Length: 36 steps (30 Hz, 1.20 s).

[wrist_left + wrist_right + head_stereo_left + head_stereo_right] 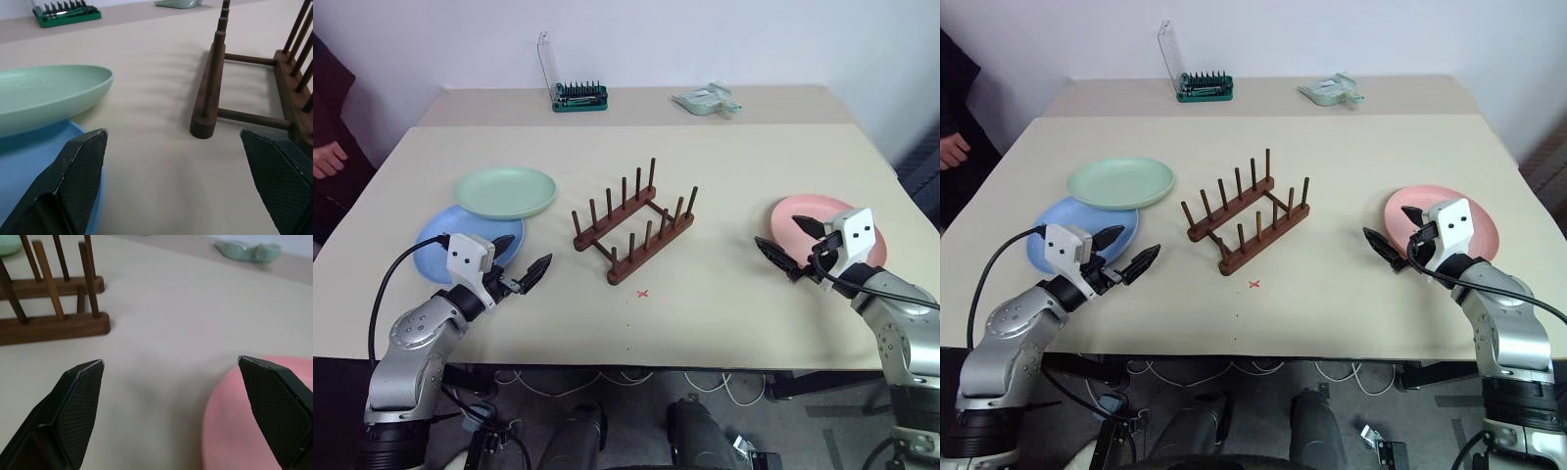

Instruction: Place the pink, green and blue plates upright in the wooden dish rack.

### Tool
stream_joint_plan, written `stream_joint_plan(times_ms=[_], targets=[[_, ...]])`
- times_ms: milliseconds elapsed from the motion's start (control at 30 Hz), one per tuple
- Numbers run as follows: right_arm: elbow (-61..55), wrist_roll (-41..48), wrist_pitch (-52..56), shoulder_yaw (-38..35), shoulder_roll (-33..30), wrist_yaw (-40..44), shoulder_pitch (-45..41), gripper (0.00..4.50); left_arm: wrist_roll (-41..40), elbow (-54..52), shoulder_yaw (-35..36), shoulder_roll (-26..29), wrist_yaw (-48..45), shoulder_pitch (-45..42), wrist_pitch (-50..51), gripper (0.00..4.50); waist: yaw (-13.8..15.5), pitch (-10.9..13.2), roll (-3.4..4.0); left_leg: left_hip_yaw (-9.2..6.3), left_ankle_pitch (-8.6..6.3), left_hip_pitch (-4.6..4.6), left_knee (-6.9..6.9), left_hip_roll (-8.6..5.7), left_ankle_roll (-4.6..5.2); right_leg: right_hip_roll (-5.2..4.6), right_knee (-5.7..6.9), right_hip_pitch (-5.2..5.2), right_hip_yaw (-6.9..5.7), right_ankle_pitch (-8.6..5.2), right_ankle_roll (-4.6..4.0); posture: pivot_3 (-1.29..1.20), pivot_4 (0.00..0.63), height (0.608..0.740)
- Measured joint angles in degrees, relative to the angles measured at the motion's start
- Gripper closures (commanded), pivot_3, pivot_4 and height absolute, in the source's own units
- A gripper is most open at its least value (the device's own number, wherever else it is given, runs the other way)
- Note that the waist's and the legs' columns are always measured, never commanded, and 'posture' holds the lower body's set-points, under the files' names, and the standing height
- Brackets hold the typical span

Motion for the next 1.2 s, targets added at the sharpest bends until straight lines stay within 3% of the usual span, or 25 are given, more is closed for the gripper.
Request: stream_joint_plan(times_ms=[333, 533, 667, 867, 1133, 1200], targets=[[1.02, -0.18, -1.68, 0.41, 2.23, -0.16, -0.17, 0.02, -1.23, -0.35, 0.16, 4.61, -6.81, 2.52, 0.55, 0.00, -0.14, 0.00, 0.00, 0.06, 0.00, 0.00, -0.02, 0.06, 0.00, 0.03, 0.00, -0.02, 0.03, 0.00, 0.00, 0.00, 0.150, 0.740], [-6.10, 2.52, 0.93, 1.20, 1.59, 4.99, 7.92, 0.02, 1.30, -2.00, -8.18, 6.75, -11.46, 2.77, 2.36, 0.00, 0.46, -0.01, 0.02, 0.34, -0.02, -0.07, 0.00, 0.16, 0.03, -0.03, -0.03, -0.01, 0.06, -0.01, 0.00, 0.00, 0.150, 0.740], [-13.45, 4.88, 4.16, 1.25, -0.04, 7.18, 12.87, 0.02, 4.93, -1.50, -14.34, 3.32, -10.42, -0.28, 1.58, 0.00, -0.05, -0.02, 0.01, 0.62, -0.02, -0.03, 0.02, 0.27, 0.04, -0.01, -0.02, 0.01, 0.08, 0.00, 0.00, 0.00, 0.150, 0.740], [-22.10, 6.17, 8.22, 3.80, 2.54, 2.23, 13.12, 0.02, 12.36, 2.02, -22.94, -5.07, -4.42, -3.52, 0.25, 0.00, 0.18, -0.05, -0.02, 0.76, -0.03, 0.04, 0.02, 0.34, 0.05, -0.02, -0.01, 0.01, 0.08, 0.04, 0.02, 0.00, 0.150, 0.740], [-26.72, 7.54, 12.43, 6.13, 3.02, -1.67, 12.14, 0.02, 17.44, 6.30, -24.83, -11.21, 3.71, -6.33, -1.17, 0.00, 1.18, -0.13, -0.02, 0.79, -0.04, 0.21, 0.04, 0.32, 0.06, -0.04, -0.06, 0.21, 0.08, 0.06, 0.07, 0.00, 0.150, 0.740], [-26.72, 7.67, 12.81, 6.65, 3.03, -2.23, 11.67, 0.00, 17.91, 8.23, -25.00, -12.02, 3.91, -7.50, -2.07, 0.56, 1.46, -0.13, -0.01, 0.81, -0.05, 0.49, 0.04, 0.32, 0.08, -0.04, -0.09, 0.49, 0.08, 0.05, 0.08, 0.00, 0.150, 0.740]])
